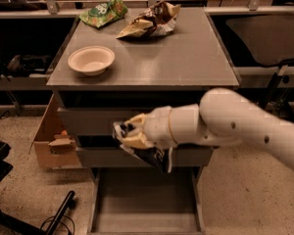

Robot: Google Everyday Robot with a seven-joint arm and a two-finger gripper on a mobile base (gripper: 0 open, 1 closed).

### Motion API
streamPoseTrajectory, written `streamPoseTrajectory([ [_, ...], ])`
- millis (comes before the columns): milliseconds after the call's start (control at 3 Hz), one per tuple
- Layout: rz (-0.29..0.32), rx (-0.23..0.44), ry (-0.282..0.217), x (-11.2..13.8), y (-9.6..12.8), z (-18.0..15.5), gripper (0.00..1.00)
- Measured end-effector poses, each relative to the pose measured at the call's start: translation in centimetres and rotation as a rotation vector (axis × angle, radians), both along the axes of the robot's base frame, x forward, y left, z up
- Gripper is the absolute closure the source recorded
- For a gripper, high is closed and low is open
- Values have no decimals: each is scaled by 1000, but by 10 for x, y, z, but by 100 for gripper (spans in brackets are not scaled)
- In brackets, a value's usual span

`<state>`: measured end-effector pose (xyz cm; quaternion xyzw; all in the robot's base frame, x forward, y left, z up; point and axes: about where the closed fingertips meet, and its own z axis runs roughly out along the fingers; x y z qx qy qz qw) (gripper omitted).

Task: Place blue chip bag into bottom drawer

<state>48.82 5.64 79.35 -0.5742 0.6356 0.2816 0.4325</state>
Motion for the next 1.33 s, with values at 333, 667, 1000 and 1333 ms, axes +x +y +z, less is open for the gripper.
streamPoseTrajectory([
  [333, -75, 21, 79, -30, -22, -105, 100],
  [667, -77, 20, 109, -40, -20, -125, 100],
  [1000, -74, 20, 104, -39, -19, -121, 100],
  [1333, -63, 56, 181, -43, 0, -161, 100],
])
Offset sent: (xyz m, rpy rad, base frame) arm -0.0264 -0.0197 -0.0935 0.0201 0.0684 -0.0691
